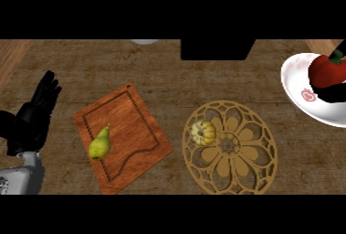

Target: Pick the bell pepper from the placemat and place it in the bowl

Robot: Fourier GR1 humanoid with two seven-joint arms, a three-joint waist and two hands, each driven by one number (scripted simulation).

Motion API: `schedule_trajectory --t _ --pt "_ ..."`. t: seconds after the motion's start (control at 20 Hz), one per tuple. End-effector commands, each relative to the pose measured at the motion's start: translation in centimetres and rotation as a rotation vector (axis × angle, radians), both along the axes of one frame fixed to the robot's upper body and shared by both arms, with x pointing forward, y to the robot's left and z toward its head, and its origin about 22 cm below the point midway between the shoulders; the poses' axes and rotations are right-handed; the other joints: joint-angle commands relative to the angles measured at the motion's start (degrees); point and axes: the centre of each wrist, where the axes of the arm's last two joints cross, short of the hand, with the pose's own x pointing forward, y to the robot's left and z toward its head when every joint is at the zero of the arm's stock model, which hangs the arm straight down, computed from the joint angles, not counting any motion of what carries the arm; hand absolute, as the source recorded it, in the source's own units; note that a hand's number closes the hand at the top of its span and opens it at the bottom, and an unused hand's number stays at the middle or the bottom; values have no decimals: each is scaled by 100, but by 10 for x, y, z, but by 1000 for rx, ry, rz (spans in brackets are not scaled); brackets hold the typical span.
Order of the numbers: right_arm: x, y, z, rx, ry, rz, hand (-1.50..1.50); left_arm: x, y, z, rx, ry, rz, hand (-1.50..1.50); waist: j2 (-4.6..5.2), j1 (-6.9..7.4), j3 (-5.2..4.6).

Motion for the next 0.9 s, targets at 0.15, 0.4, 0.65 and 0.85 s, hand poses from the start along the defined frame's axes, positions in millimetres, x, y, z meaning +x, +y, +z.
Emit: schedule_trajectory --t 0.15,0.4,0.65,0.85 --pt "34 -57 -27 73 4 -2 150 4 13 -1 5 -20 -14 0 20 55 2" --pt "56 -92 -52 62 0 -23 150 -1 0 5 -3 10 -41 0 42 151 9" --pt "66 -116 -54 86 -3 -22 150 9 -5 15 5 -30 -36 0 50 150 10" --pt "54 -134 -78 -44 295 -200 150 10 0 14 16 -33 -61 0 128 306 10"
